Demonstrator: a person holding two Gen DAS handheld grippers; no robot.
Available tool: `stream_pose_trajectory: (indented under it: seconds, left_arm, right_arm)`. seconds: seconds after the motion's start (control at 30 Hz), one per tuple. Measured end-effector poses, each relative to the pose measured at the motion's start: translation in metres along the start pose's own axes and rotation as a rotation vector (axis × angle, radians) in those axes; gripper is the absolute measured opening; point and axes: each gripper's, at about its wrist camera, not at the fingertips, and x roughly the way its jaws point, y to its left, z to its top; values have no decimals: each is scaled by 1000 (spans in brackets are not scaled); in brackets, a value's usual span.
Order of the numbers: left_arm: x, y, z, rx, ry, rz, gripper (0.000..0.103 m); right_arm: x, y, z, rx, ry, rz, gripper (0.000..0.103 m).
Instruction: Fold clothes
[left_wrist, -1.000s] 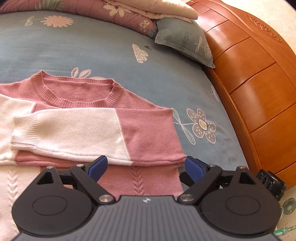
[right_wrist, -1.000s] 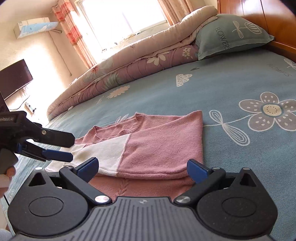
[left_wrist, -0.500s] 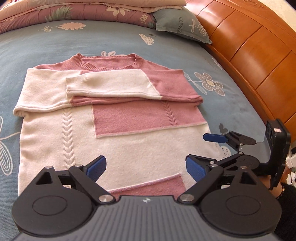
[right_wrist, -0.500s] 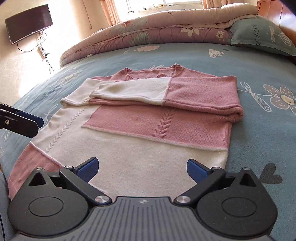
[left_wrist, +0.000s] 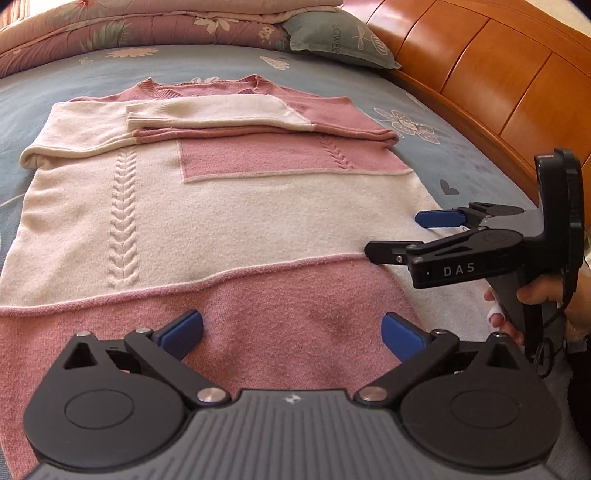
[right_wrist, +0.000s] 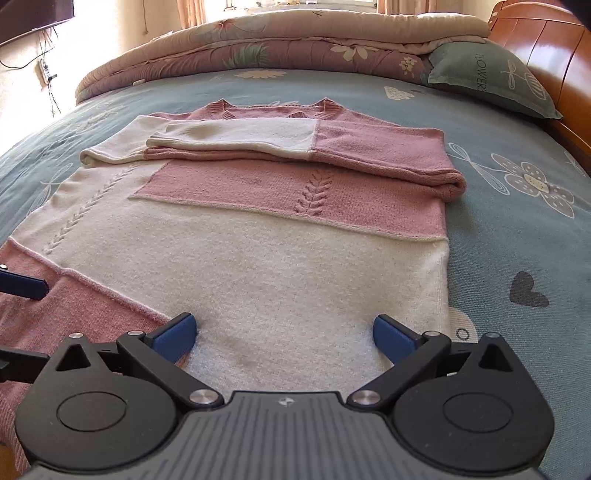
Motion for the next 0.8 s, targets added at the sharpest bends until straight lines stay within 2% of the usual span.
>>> stream_pose_trajectory:
  seconds: [0.17,0.33,0.5,0.57,0.67,0.8]
  left_arm:
    - [-12,-9,-16,2,-6,43,102]
    - [-29,-4,-17,-20,-53,26,102]
    - [-38,29,1,-141,-124,8,102]
    - [-35,47,11,-198,-146,10,102]
    - [-24,73,20,-259,-145,48,102]
    - [-19,110,18,-360,-150,124,102]
  right_arm:
    - [-1,3,-2,4,-12,-16,103]
    - [-17,0,-4,50,-26,0,103]
    - [-37,2,-21,124,-40,24,103]
    - [-35,11,-29,99,-24,-5,103]
    - [-32,25,-32,14,-20,-66,103]
    - [-31,21,-32,36,-23,-64,103]
